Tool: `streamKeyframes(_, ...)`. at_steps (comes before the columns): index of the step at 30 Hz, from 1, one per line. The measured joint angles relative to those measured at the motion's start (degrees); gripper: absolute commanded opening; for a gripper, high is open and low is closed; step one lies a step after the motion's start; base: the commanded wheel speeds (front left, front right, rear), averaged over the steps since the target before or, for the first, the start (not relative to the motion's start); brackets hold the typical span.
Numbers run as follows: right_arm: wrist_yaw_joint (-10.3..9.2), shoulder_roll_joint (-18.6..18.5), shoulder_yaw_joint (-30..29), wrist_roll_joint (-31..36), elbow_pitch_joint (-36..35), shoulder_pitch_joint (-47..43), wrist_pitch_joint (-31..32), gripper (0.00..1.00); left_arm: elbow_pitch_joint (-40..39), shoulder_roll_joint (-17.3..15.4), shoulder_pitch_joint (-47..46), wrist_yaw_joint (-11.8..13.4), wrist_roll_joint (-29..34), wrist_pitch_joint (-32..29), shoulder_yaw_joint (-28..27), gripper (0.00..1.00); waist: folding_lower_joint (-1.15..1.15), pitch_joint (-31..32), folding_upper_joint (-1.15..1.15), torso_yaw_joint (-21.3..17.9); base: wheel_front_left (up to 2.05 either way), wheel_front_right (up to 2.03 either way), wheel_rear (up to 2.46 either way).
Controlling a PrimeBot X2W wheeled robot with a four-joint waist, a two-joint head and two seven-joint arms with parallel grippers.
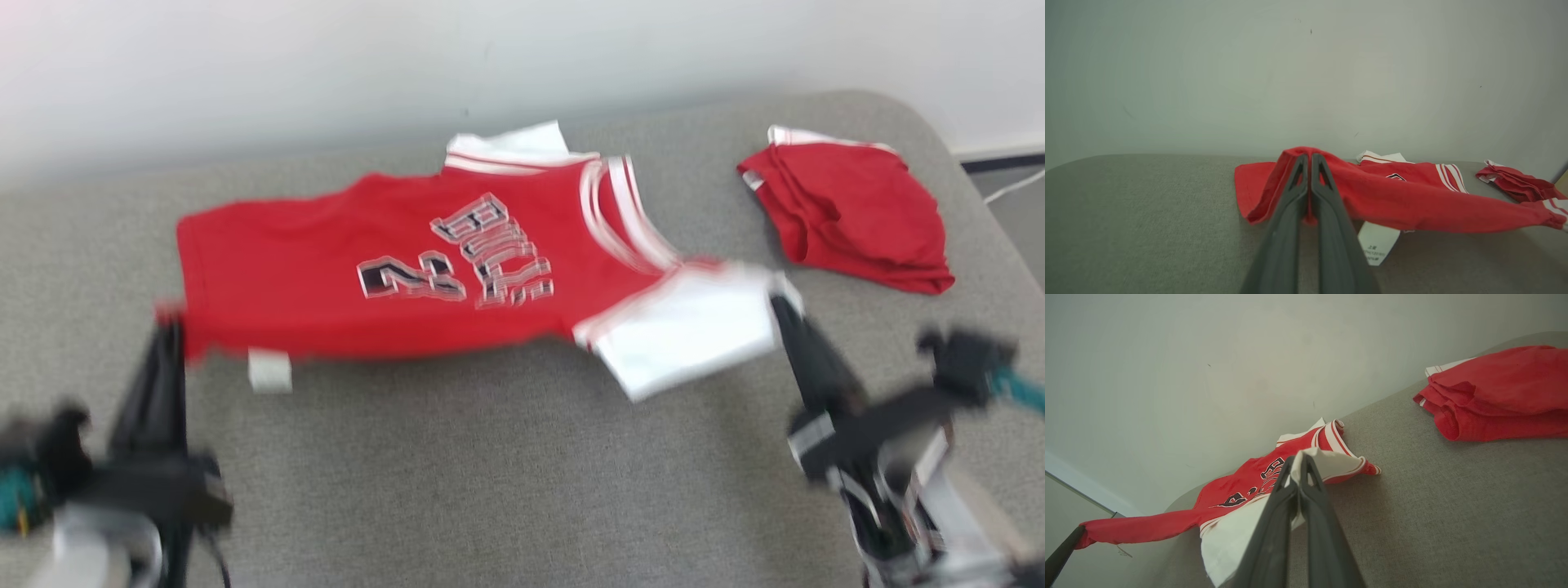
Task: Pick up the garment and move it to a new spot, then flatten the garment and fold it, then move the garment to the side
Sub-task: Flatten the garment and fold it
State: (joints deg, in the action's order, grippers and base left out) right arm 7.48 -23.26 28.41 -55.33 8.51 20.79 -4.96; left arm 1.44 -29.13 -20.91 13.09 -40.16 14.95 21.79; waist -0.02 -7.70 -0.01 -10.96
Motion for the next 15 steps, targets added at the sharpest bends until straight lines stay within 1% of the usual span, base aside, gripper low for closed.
streamKeyframes(2,0.00,0.11,-2.38,0.05,-3.21,-5.85,2.86,0.00,-2.35,0.32,5.49,1.77,-0.04,0.00,-0.46,0.00,0.00,1.16,0.00,0.06,0.00,0.00,0.00)
streamKeyframes(5,0.00,1.24,-6.62,0.80,-7.94,-14.43,6.57,0.00,-4.10,1.52,12.45,3.28,0.49,0.02,-0.89,0.00,0.01,2.85,0.00,0.25,0.00,0.00,0.00)
streamKeyframes(6,0.00,1.24,-6.62,0.80,-7.94,-14.43,6.57,0.00,-4.10,1.52,12.45,3.28,0.49,0.02,-0.89,0.00,0.01,2.85,0.00,0.25,0.00,0.00,0.00)
streamKeyframes(7,0.00,1.53,-7.67,1.43,-9.68,-17.22,8.43,0.00,-3.99,1.01,14.44,3.87,2.21,0.01,-0.43,0.00,0.01,3.44,0.00,0.36,0.00,0.00,0.00)
streamKeyframes(9,0.00,3.03,-10.01,2.24,-12.73,-22.62,11.88,0.00,-3.64,0.41,17.46,5.15,5.24,0.05,-0.23,0.00,0.00,4.54,0.00,0.59,0.00,0.00,0.00)
streamKeyframes(11,0.00,4.43,-12.06,3.74,-15.37,-27.62,15.71,0.00,-2.79,0.44,19.90,5.87,7.70,0.07,0.52,0.00,0.01,5.65,0.00,0.87,0.00,0.00,0.00)
streamKeyframes(15,0.00,7.67,-15.56,6.52,-20.33,-35.45,23.49,0.00,-1.63,1.53,23.85,6.49,8.44,0.05,-0.02,0.00,0.01,7.65,0.00,1.37,0.00,0.00,0.00)
